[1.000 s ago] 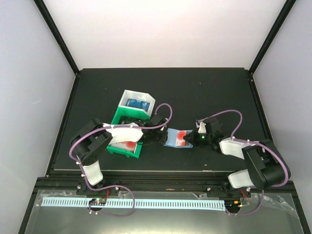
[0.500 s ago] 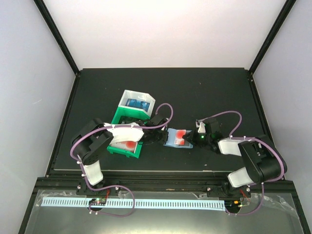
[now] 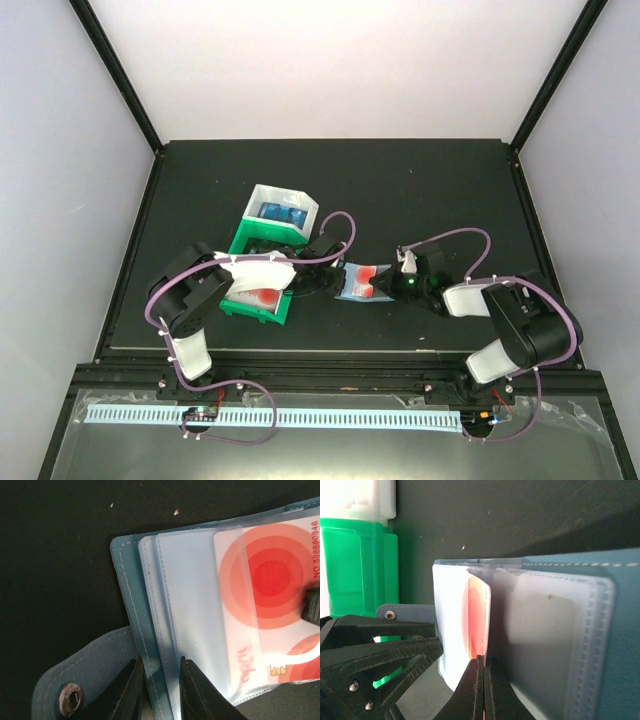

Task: Put the credit cards into the card holder
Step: Insert the credit card into the card holder.

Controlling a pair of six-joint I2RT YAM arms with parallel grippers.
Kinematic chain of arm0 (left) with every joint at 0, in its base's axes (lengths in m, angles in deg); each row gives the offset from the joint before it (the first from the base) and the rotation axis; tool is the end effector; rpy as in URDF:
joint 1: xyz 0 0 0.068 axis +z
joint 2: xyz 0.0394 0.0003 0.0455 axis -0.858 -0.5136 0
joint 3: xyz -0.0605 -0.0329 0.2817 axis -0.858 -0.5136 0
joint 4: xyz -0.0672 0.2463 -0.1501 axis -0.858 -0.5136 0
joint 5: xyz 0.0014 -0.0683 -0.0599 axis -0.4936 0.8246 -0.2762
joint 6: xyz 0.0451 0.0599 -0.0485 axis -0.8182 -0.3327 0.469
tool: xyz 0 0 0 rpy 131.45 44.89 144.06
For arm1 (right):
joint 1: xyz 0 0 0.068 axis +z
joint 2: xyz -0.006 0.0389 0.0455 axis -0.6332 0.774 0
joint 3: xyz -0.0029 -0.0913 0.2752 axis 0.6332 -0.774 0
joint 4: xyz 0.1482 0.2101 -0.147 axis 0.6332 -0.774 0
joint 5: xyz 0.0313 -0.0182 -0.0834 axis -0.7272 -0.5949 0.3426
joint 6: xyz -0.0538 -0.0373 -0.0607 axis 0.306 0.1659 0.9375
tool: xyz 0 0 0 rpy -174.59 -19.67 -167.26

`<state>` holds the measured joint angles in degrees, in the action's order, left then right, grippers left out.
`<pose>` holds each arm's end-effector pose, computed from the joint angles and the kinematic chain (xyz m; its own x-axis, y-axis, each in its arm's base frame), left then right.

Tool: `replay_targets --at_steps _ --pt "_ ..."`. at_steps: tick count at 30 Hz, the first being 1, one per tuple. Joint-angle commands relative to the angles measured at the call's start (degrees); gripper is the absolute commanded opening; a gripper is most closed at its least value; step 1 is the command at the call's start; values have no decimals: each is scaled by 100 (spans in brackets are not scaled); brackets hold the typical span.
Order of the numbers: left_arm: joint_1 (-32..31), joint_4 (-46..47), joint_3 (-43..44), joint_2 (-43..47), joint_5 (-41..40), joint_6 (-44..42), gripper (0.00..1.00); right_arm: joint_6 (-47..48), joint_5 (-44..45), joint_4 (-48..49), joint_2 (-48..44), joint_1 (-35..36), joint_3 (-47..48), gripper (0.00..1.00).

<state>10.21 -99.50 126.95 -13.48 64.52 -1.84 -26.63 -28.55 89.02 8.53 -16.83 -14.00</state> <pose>0.2560 -0.3010 0.0895 -0.8985 0.2035 -0.3889 0.3387 0.8850 -0.3194 0.2391 0.1448 0.0665 -0.9291 0.3325 -0.1621 0.0757 0.5997 0.7966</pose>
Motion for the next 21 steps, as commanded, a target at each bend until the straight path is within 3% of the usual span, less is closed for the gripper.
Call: replay_targets --at_steps 1,16,21 --pt "-78 -173 76 -212 109 -34 23 -99 14 24 236 198 -49 1" --pt "-86 -177 68 -195 118 -56 22 -187 -79 344 482 338 -36 2" --pt "-90 -199 49 -188 145 -96 17 -269 0 549 606 505 73 2"
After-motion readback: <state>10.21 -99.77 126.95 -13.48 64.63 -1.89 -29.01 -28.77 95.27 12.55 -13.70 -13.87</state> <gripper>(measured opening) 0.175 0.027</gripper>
